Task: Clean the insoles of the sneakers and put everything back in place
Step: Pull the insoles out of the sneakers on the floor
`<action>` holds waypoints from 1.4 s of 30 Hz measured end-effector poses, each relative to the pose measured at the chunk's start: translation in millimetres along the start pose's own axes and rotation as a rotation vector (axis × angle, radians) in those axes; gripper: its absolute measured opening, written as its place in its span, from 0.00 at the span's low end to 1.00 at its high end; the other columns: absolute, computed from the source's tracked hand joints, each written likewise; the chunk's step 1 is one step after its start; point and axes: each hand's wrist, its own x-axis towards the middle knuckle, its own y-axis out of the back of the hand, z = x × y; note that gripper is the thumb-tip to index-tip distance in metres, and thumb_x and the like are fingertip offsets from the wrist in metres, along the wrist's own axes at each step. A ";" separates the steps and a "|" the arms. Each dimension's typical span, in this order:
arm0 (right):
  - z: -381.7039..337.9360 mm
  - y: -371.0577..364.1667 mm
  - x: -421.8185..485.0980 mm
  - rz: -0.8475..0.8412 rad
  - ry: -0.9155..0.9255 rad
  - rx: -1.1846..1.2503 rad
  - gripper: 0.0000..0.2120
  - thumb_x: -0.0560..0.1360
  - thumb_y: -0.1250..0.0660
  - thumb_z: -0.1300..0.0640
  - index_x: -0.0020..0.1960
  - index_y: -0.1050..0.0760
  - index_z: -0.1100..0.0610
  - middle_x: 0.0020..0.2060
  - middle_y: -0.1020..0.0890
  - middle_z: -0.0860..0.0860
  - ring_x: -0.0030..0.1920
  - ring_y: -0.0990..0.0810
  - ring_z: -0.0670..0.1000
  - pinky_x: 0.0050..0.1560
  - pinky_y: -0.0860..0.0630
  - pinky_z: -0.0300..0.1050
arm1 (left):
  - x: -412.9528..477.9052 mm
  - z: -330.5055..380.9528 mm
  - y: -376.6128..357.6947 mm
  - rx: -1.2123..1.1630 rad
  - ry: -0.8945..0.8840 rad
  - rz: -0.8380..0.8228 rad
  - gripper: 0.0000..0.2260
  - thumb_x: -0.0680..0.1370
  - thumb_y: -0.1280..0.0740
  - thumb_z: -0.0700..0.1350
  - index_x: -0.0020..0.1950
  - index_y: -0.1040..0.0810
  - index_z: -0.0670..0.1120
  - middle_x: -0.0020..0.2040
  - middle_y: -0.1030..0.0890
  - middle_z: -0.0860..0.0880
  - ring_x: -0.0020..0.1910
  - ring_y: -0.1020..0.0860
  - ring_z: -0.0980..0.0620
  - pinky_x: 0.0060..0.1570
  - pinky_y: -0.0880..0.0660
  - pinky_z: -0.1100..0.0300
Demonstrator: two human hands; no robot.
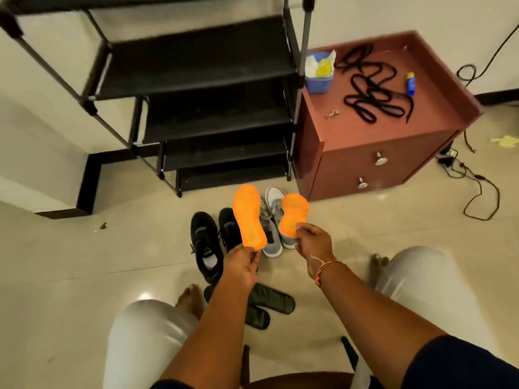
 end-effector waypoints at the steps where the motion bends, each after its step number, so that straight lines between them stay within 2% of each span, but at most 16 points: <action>1: 6.6 0.2 11.7 0.027 -0.020 -0.003 0.05 0.78 0.33 0.65 0.52 0.20 0.59 0.40 0.20 0.57 0.32 0.25 0.51 0.30 0.26 0.40 | 13.0 -2.4 -2.7 0.023 0.021 0.013 0.07 0.82 0.39 0.30 0.54 0.24 0.38 0.56 0.21 0.40 0.46 0.21 0.47 0.56 0.25 0.53; 5: 32.2 8.4 38.0 0.130 -0.070 -0.108 0.11 0.75 0.35 0.72 0.47 0.28 0.56 0.36 0.26 0.56 0.32 0.28 0.54 0.31 0.27 0.42 | 46.3 -17.4 -3.8 0.129 0.103 0.089 0.11 0.82 0.40 0.30 0.61 0.25 0.38 0.60 0.21 0.39 0.48 0.21 0.47 0.54 0.26 0.53; 8: 44.7 17.6 38.2 0.218 -0.192 -0.157 0.18 0.74 0.33 0.71 0.58 0.32 0.56 0.39 0.25 0.51 0.37 0.23 0.53 0.43 0.20 0.50 | 48.0 -26.4 -2.2 0.204 0.166 0.133 0.11 0.82 0.39 0.31 0.62 0.24 0.38 0.59 0.21 0.39 0.48 0.21 0.46 0.56 0.25 0.52; 10: 60.0 24.4 35.2 0.225 -0.281 -0.201 0.23 0.73 0.30 0.68 0.64 0.32 0.55 0.44 0.22 0.51 0.46 0.19 0.58 0.53 0.20 0.58 | 41.2 -33.8 0.8 0.257 0.199 0.150 0.11 0.82 0.39 0.31 0.62 0.24 0.38 0.57 0.20 0.40 0.50 0.21 0.44 0.56 0.24 0.51; 11: 70.9 28.5 36.5 0.233 -0.320 -0.231 0.24 0.70 0.29 0.66 0.64 0.30 0.55 0.46 0.20 0.53 0.49 0.18 0.60 0.54 0.20 0.61 | 37.5 -38.3 2.2 0.282 0.222 0.159 0.11 0.82 0.39 0.31 0.63 0.23 0.37 0.55 0.19 0.40 0.49 0.21 0.45 0.55 0.24 0.51; 13: 92.5 37.3 35.0 0.243 -0.383 -0.271 0.24 0.63 0.31 0.61 0.59 0.23 0.56 0.47 0.16 0.56 0.48 0.17 0.62 0.47 0.17 0.59 | 31.9 -51.6 7.2 0.320 0.273 0.169 0.11 0.82 0.39 0.30 0.62 0.23 0.37 0.52 0.18 0.40 0.48 0.20 0.45 0.48 0.22 0.53; 16: 117.0 43.5 34.7 0.232 -0.417 -0.271 0.20 0.60 0.36 0.60 0.51 0.19 0.60 0.39 0.16 0.59 0.36 0.19 0.59 0.32 0.21 0.48 | 35.3 -79.9 16.0 0.354 0.343 0.163 0.11 0.81 0.39 0.31 0.60 0.21 0.38 0.56 0.18 0.39 0.49 0.20 0.45 0.43 0.22 0.56; 22: 192.8 65.1 71.0 0.234 -0.469 -0.295 0.16 0.62 0.34 0.60 0.48 0.19 0.60 0.39 0.16 0.60 0.36 0.18 0.59 0.36 0.19 0.54 | 83.0 -144.5 47.6 0.487 0.394 0.219 0.12 0.79 0.39 0.28 0.54 0.20 0.41 0.48 0.18 0.41 0.49 0.19 0.44 0.41 0.21 0.54; 25: 231.5 79.8 91.9 0.217 -0.480 -0.302 0.18 0.61 0.33 0.59 0.50 0.20 0.60 0.42 0.16 0.61 0.40 0.16 0.60 0.36 0.17 0.53 | 108.9 -168.2 67.7 0.552 0.377 0.257 0.13 0.79 0.39 0.28 0.56 0.21 0.40 0.47 0.19 0.41 0.48 0.20 0.43 0.39 0.21 0.55; 29: 250.4 87.0 105.3 0.199 -0.495 -0.264 0.15 0.70 0.33 0.67 0.56 0.21 0.60 0.48 0.18 0.60 0.46 0.18 0.61 0.44 0.17 0.61 | 138.2 -191.4 90.2 0.563 0.338 0.265 0.13 0.79 0.38 0.28 0.58 0.21 0.39 0.54 0.19 0.39 0.53 0.21 0.40 0.37 0.22 0.57; 32: 260.8 90.9 110.2 0.180 -0.513 -0.237 0.16 0.72 0.34 0.69 0.59 0.23 0.60 0.52 0.20 0.60 0.50 0.20 0.62 0.49 0.18 0.63 | 153.4 -199.5 93.8 0.550 0.271 0.230 0.15 0.79 0.39 0.28 0.64 0.23 0.36 0.58 0.20 0.38 0.55 0.21 0.40 0.41 0.21 0.55; 35: 261.0 91.8 115.1 0.094 -0.551 -0.254 0.19 0.73 0.34 0.71 0.62 0.24 0.60 0.58 0.21 0.61 0.57 0.21 0.64 0.55 0.20 0.64 | 166.4 -199.0 93.5 0.618 0.202 0.273 0.14 0.79 0.39 0.29 0.62 0.22 0.36 0.51 0.21 0.40 0.50 0.22 0.40 0.52 0.21 0.47; 36: 258.1 91.1 115.5 0.061 -0.576 -0.258 0.21 0.73 0.33 0.71 0.65 0.26 0.60 0.60 0.22 0.61 0.58 0.22 0.64 0.57 0.21 0.63 | 170.2 -197.6 95.3 0.690 0.192 0.283 0.14 0.78 0.39 0.29 0.61 0.22 0.37 0.47 0.21 0.40 0.47 0.22 0.40 0.52 0.20 0.47; 38: 253.2 91.1 116.1 0.006 -0.634 -0.295 0.28 0.74 0.33 0.70 0.73 0.33 0.60 0.63 0.25 0.60 0.61 0.23 0.64 0.60 0.22 0.61 | 168.6 -190.4 96.4 0.850 0.193 0.303 0.13 0.77 0.37 0.32 0.60 0.22 0.36 0.41 0.24 0.42 0.38 0.23 0.42 0.41 0.23 0.53; 40: 246.2 92.4 116.6 -0.089 -0.639 -0.437 0.30 0.74 0.32 0.68 0.74 0.36 0.62 0.63 0.26 0.61 0.63 0.24 0.64 0.62 0.23 0.60 | 165.4 -182.9 94.4 0.901 0.195 0.339 0.14 0.77 0.35 0.35 0.63 0.25 0.38 0.45 0.25 0.40 0.38 0.25 0.44 0.36 0.29 0.58; 42: 235.8 92.8 115.5 -0.161 -0.606 -0.552 0.28 0.73 0.32 0.68 0.72 0.34 0.64 0.64 0.25 0.64 0.63 0.23 0.63 0.62 0.23 0.60 | 158.7 -172.9 88.0 0.866 0.200 0.345 0.19 0.79 0.35 0.37 0.70 0.30 0.40 0.54 0.23 0.39 0.48 0.23 0.43 0.43 0.29 0.56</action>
